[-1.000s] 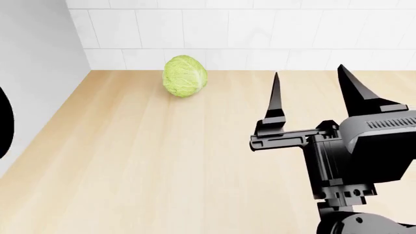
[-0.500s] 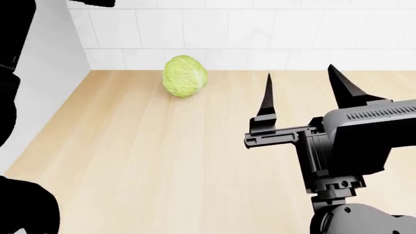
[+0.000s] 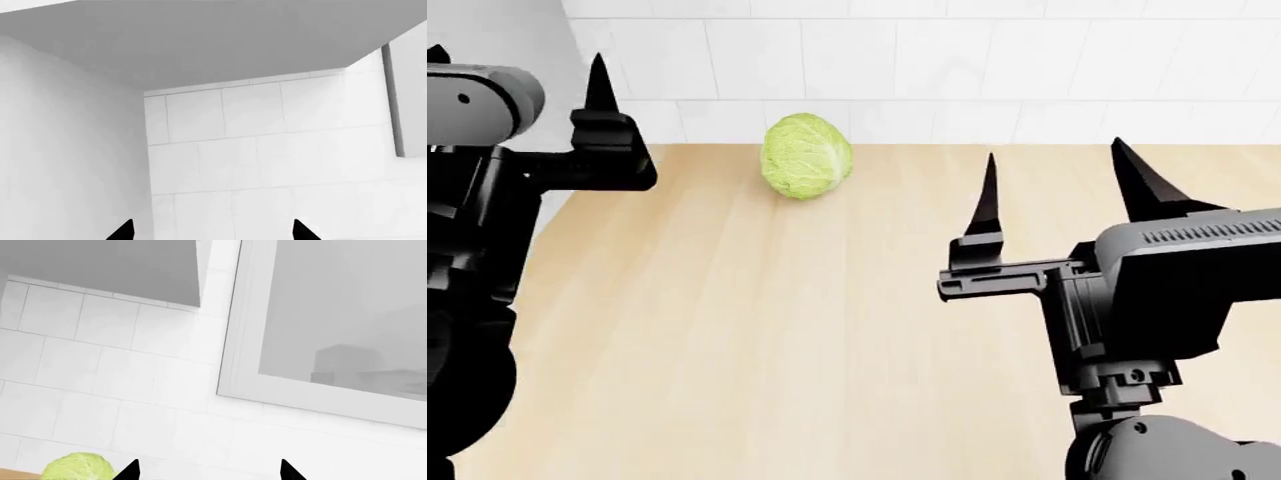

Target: Pick the bar and vinegar from the counter and place them in the cabinets closest to them.

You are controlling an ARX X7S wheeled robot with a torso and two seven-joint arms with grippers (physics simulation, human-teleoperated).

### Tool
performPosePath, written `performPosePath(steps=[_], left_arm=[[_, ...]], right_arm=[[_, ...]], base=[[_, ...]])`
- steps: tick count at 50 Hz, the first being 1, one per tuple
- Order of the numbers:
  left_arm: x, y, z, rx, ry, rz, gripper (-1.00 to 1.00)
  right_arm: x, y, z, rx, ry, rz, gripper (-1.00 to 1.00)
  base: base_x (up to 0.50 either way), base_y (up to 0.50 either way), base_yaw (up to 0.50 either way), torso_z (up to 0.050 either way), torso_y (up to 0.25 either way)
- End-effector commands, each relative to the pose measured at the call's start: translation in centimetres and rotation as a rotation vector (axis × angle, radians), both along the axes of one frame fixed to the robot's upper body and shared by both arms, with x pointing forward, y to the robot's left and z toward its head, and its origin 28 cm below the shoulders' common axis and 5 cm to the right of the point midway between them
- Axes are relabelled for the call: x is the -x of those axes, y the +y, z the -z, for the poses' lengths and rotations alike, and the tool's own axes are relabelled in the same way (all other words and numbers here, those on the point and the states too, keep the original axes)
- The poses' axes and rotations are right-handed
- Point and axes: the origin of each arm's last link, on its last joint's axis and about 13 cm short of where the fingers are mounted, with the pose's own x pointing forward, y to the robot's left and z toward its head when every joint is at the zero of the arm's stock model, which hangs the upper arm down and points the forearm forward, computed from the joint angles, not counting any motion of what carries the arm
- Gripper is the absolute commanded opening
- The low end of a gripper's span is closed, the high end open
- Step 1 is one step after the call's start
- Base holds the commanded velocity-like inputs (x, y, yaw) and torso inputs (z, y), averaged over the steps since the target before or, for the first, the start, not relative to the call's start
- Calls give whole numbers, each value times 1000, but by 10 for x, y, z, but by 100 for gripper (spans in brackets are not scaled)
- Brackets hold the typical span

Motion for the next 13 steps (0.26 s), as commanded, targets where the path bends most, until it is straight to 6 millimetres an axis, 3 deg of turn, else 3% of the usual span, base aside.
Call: performPosePath(steps=[1, 13], left_arm=[[3, 13, 29, 19, 68, -59, 100], [5, 26, 51, 27, 117, -135, 100]], right_arm=[[0, -6, 7, -23, 17, 45, 100], [9, -20, 27, -75, 62, 139, 100]], base=[[0, 0, 0, 0, 0], [0, 0, 0, 0, 0]])
